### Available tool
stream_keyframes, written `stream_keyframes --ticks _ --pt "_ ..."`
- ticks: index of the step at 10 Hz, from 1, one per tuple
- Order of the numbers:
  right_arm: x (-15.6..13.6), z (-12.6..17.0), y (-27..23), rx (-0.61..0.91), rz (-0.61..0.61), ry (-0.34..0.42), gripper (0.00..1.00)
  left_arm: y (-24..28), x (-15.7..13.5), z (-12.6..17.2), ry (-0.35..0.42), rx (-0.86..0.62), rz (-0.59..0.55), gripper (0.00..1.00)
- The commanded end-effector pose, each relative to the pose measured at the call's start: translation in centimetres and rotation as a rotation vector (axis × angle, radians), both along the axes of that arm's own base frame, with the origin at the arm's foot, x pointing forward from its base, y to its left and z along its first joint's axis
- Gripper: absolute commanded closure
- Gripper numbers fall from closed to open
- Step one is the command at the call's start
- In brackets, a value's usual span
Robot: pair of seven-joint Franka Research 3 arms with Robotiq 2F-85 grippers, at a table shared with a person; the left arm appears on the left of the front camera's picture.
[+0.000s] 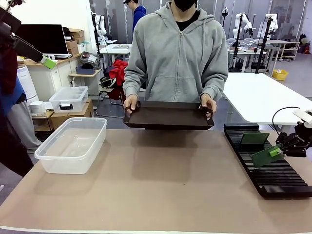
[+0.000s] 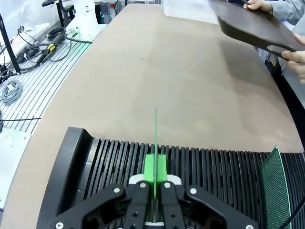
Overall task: Sort PCBs into racks and boxes based on the side picked up.
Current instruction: If the short side of the Blank PCB is picked up, insert it into the PCB Rack ; if the long side is picked up, place it in the Organizing box.
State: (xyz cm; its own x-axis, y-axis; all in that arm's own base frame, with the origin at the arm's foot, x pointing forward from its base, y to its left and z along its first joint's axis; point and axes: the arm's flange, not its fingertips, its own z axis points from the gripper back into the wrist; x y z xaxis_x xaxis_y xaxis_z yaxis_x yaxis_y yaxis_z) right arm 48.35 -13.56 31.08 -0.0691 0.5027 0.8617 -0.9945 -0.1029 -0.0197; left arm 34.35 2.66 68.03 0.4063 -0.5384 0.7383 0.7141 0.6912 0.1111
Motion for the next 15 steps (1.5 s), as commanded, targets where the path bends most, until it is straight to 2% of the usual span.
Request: stream_keyframes --ticks 1,5,13,15 --pt "0.6 -1.1 0.2 0.012 -0.02 0.032 0.97 0.1 0.0 -0.2 -0.007 -0.007 -0.002 0.0" --pt "1.0 -1.7 -0.5 0.115 -0.061 0.012 0.97 0.1 0.0 -0.2 -0.007 -0.007 -0.002 0.0" --pt "1.3 -3.3 -1.4 0.044 -0.079 0.082 0.97 0.1 0.0 -0.2 -0.007 -0.007 -0.002 0.0" --pt "1.2 -3.5 -1.5 0.037 -0.07 0.098 0.78 0.1 0.0 -0.2 -0.007 -0.007 -0.002 0.0"
